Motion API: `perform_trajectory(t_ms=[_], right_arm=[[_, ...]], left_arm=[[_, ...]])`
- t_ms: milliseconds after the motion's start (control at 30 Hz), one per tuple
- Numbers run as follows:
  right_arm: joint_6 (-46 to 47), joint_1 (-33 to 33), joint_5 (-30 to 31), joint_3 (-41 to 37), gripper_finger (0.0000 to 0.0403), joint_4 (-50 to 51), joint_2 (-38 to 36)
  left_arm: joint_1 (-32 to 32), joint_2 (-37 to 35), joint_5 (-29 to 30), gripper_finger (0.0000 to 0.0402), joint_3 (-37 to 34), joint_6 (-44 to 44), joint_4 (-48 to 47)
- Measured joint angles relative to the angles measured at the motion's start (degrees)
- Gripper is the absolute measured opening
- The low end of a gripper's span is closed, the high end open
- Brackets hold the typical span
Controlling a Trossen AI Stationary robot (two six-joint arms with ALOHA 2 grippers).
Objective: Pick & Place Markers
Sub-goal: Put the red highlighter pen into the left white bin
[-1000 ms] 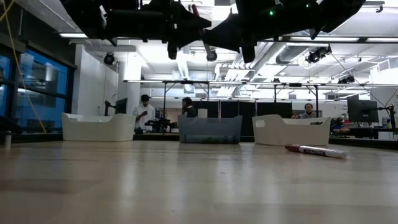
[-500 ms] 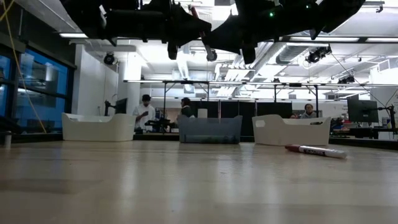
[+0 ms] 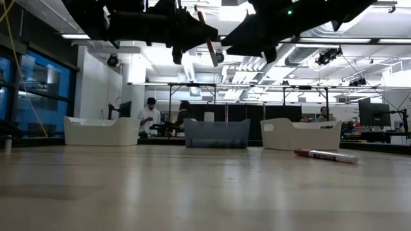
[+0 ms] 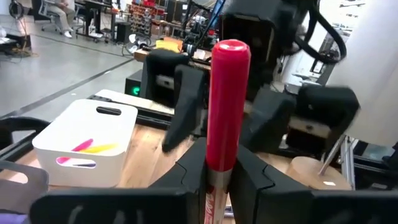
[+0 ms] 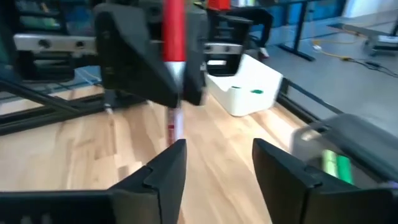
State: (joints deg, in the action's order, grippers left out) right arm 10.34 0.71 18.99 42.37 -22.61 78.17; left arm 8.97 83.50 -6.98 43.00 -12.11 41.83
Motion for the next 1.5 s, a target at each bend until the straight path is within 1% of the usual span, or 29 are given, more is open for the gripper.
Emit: perform_trajectory(t_ms=[133,233,367,467,667,833,967,1067,1167,1333,1433,1500], right_arm=[[0.03,0.08,2.49,-0.01,0.0182,4.87,-3.36],[0.16,0.09,2.77,-0.01,0.0183,7.87,-4.96],[1.69,0.09,3.27,0.00,0.0184,11.21,-5.44],[3.32,0.09,3.37,-0.02,0.0184,13.58,-5.44],[4.91,0.09,3.60,0.00,0.0184,14.42,-5.44],[6.18,0.09,3.62,-0.01,0.0184,14.25,-5.44],[6.68,0.09,3.60,-0.02,0.0184,14.23,-5.44],[7.74,0.09,3.61,-0.01,0.0184,14.20,-5.44],[8.37,0.09,3.60,-0.01,0.0184,14.20,-5.44],[9.13,0.09,3.43,-0.02,0.0184,14.18,-5.44],[9.32,0.09,3.43,0.00,0.0184,14.16,-5.44],[9.95,0.09,3.49,-0.02,0.0184,14.12,-5.44]], left_arm=[[0.00,-0.89,0.07,0.0035,-0.02,1.45,-0.70],[0.04,-2.31,0.92,0.0034,-0.02,2.42,-3.27],[0.04,-6.49,5.20,0.0038,-0.01,5.34,-9.83],[0.07,-10.63,7.61,0.0038,-0.04,7.50,-16.73],[0.02,-17.31,12.83,0.0040,0.02,10.41,-30.30],[0.04,-20.41,17.61,0.0040,0.00,11.87,-40.40],[0.04,-21.56,22.57,0.0041,-0.03,11.93,-46.16],[0.07,-21.60,24.82,0.0040,-1.73,11.82,-45.85],[1.08,-22.95,26.77,0.0036,-4.68,9.57,-45.40],[5.49,-24.47,27.03,0.0041,-8.68,3.46,-43.59],[8.06,-26.29,27.05,0.0043,-9.22,1.77,-42.90],[9.79,-27.03,27.06,0.0042,-9.41,1.20,-44.07]])
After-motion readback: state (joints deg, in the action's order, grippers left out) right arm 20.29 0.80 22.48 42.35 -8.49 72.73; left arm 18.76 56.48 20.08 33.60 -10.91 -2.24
